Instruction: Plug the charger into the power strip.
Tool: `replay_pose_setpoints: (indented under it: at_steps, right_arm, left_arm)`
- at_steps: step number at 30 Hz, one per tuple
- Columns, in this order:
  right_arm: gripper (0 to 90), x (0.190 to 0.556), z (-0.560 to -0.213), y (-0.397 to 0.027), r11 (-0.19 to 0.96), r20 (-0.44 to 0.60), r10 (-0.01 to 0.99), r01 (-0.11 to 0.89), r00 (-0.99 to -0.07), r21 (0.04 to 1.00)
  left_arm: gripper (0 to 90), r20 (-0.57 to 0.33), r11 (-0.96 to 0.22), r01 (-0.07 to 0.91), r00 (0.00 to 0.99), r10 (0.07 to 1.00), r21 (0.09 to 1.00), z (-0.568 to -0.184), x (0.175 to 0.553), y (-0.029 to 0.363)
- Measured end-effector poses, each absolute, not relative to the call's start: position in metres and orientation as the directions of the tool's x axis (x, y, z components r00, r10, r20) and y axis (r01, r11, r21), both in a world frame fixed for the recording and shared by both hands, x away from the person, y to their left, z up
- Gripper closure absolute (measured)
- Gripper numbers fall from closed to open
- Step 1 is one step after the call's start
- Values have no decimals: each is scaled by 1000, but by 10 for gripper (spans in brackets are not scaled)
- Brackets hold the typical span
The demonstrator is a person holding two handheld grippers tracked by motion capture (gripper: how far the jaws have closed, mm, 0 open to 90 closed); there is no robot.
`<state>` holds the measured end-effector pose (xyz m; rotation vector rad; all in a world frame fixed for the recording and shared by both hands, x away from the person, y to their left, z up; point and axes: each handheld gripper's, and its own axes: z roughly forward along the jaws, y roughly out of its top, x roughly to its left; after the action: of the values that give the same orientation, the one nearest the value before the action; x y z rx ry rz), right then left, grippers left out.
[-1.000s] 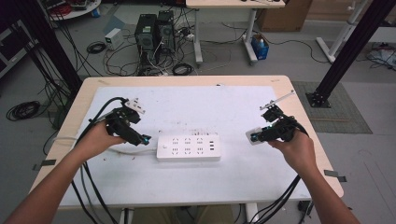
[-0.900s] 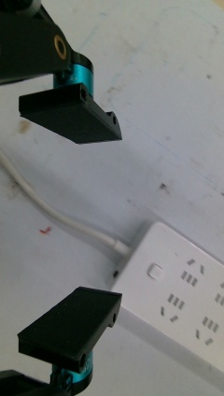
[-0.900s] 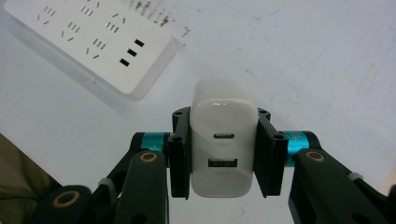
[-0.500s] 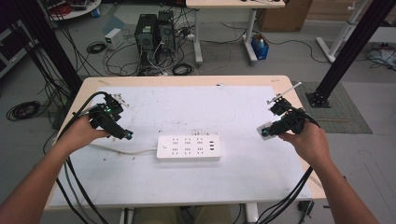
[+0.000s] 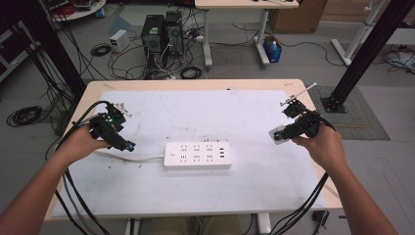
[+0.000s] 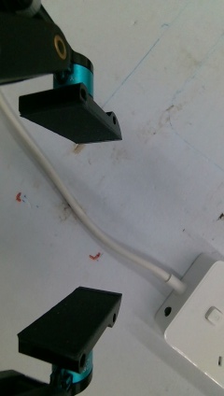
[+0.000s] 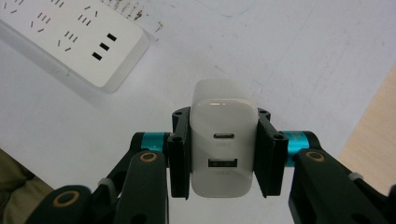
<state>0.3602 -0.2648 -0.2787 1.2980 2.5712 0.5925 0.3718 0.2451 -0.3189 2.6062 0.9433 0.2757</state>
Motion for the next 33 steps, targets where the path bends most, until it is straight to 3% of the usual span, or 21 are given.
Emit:
replay_pose_setpoints:
  at_steps: [10,23,33]
  right_arm:
    - [624,359,-274,-252,567,-2,778,701,-628,433]
    - [624,371,-265,-229,590,24,746,678,-665,438]
    - [624,383,-269,-179,703,22,624,574,-781,419]
  left_arm:
    - [190,54,-722,572,768,638,389,-323,371,249]
    - [190,79,-755,486,817,572,439,-327,366,243]
    - [190,67,-783,455,847,528,423,-340,366,238]
